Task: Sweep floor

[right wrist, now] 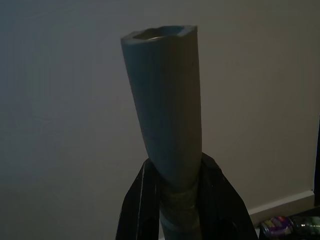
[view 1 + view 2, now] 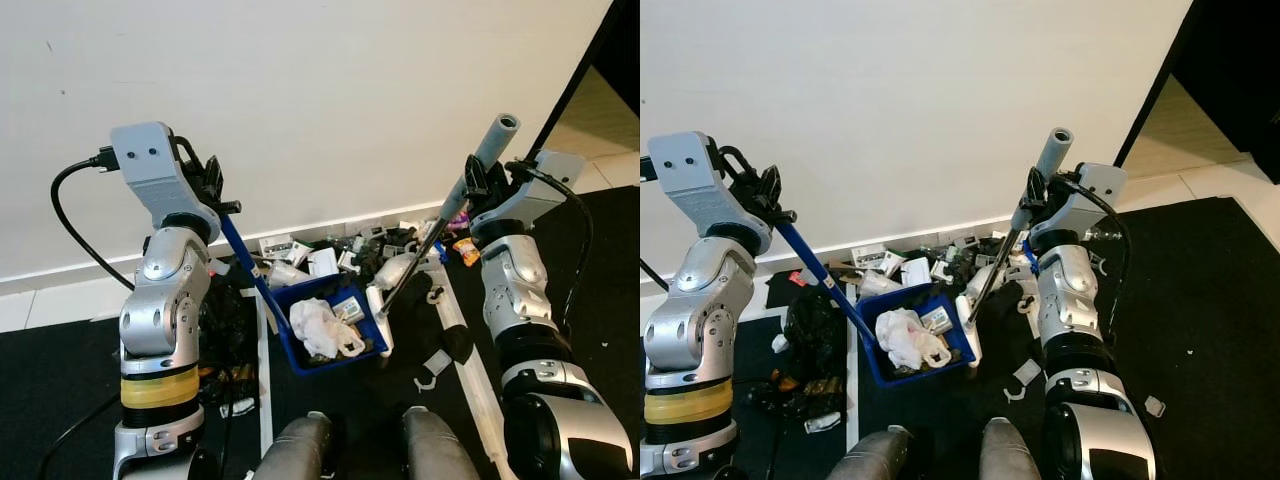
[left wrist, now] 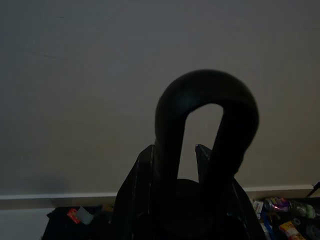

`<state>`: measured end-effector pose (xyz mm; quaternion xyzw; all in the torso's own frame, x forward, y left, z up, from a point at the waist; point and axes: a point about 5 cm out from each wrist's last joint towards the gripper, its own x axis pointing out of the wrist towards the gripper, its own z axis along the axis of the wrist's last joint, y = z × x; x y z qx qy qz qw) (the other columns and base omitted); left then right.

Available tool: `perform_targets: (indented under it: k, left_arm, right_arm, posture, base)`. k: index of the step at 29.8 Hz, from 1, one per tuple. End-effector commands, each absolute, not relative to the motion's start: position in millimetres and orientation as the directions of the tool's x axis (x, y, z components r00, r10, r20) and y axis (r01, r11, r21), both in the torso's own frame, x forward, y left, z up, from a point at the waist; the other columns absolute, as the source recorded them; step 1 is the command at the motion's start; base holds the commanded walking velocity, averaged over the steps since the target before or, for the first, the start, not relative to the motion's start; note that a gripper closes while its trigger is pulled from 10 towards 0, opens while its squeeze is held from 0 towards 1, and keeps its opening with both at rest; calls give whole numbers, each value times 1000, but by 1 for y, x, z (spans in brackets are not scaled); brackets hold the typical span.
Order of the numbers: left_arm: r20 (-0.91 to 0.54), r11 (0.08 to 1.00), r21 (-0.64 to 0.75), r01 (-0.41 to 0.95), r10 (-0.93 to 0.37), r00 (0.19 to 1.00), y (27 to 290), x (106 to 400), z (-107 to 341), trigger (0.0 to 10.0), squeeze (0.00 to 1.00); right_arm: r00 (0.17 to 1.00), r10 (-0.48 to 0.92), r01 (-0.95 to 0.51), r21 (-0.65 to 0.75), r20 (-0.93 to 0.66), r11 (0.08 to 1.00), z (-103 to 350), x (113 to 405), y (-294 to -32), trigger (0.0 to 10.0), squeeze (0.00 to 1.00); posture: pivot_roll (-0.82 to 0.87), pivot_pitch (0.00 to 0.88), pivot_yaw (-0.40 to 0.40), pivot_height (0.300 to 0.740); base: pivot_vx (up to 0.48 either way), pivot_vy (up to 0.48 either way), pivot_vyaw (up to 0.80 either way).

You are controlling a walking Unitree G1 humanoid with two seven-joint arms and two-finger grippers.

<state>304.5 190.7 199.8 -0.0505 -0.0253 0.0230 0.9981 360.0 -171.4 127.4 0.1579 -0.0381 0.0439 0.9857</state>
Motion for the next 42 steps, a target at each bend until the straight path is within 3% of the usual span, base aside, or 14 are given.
perform_targets:
  k: [1, 12, 26, 42]
  left_arm:
    - [58, 995, -91, -47, 52, 997, 194, 305, 201, 10000, 0]
    - [59, 995, -87, -40, 45, 997, 193, 305, 201, 10000, 0]
    - [47, 996, -80, -37, 41, 998, 192, 305, 199, 10000, 0]
    - [25, 995, -91, -51, 53, 998, 194, 305, 196, 10000, 0]
  right_arm:
    - [988, 75, -114, 316, 133, 942, 135, 361, -168, 10000, 0]
    - [988, 77, -116, 316, 131, 942, 135, 361, -168, 10000, 0]
    - [989, 80, -118, 318, 128, 941, 133, 359, -167, 10000, 0]
    - [988, 87, -123, 311, 127, 943, 132, 358, -165, 10000, 0]
  posture:
    - [41, 110, 60, 740]
    - [42, 112, 60, 740]
    - [39, 114, 62, 740]
    - [41, 118, 61, 740]
  base:
    - [0, 0, 0]
    - [0, 0, 0]
    - [0, -471, 0]
    - [0, 0, 0]
